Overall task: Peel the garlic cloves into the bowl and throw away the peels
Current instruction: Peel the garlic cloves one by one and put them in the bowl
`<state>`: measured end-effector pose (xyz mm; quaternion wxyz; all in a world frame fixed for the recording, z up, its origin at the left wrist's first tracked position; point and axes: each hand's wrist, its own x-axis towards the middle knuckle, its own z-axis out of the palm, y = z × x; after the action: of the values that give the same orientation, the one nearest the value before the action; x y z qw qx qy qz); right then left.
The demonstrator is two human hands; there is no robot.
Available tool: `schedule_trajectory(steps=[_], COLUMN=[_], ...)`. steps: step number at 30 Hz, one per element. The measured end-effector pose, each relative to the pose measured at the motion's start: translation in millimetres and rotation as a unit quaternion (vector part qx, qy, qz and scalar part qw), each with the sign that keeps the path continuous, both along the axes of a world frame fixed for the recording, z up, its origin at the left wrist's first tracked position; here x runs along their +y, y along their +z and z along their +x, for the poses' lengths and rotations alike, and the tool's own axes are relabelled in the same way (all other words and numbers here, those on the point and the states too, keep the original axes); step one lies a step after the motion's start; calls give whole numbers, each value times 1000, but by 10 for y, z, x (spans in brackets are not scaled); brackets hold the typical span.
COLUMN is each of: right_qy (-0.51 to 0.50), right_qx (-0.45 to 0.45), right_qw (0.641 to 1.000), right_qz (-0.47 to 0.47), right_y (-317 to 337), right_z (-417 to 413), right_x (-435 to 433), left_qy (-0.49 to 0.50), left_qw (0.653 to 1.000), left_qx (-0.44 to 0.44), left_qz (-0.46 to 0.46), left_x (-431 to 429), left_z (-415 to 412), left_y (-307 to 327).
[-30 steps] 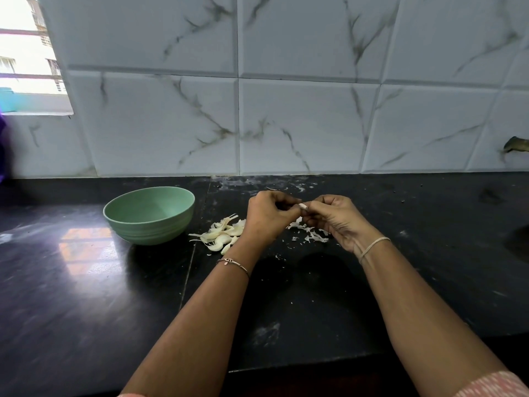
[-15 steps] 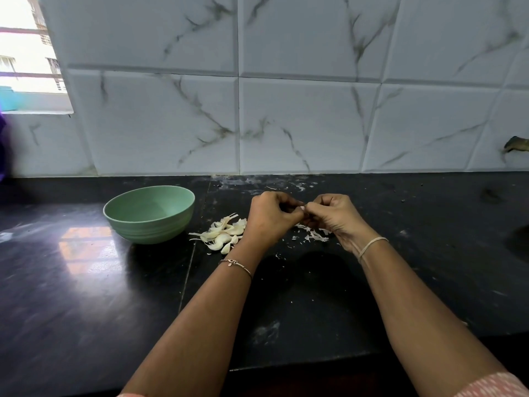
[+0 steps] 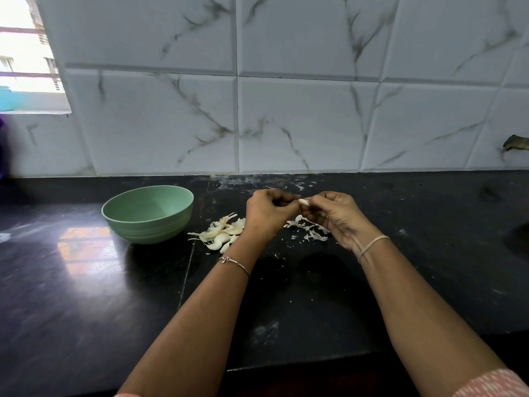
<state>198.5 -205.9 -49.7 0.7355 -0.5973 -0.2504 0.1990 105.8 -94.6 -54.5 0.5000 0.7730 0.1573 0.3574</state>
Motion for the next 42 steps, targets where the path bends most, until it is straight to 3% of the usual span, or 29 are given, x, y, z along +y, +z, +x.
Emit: schedule_trajectory(steps=[30, 42], right_qy=[20, 38], right_qx=[35, 56], right_qw=[999, 998], right_qz=[-2, 15], right_y=[-7, -12], right_z=[-1, 38], right_x=[2, -13], left_qy=[-19, -46], left_qw=[999, 998], left_qx=[10, -7], left_qz=[25, -44], left_x=[38, 92], left_z=[29, 49], left_y=[-38, -65])
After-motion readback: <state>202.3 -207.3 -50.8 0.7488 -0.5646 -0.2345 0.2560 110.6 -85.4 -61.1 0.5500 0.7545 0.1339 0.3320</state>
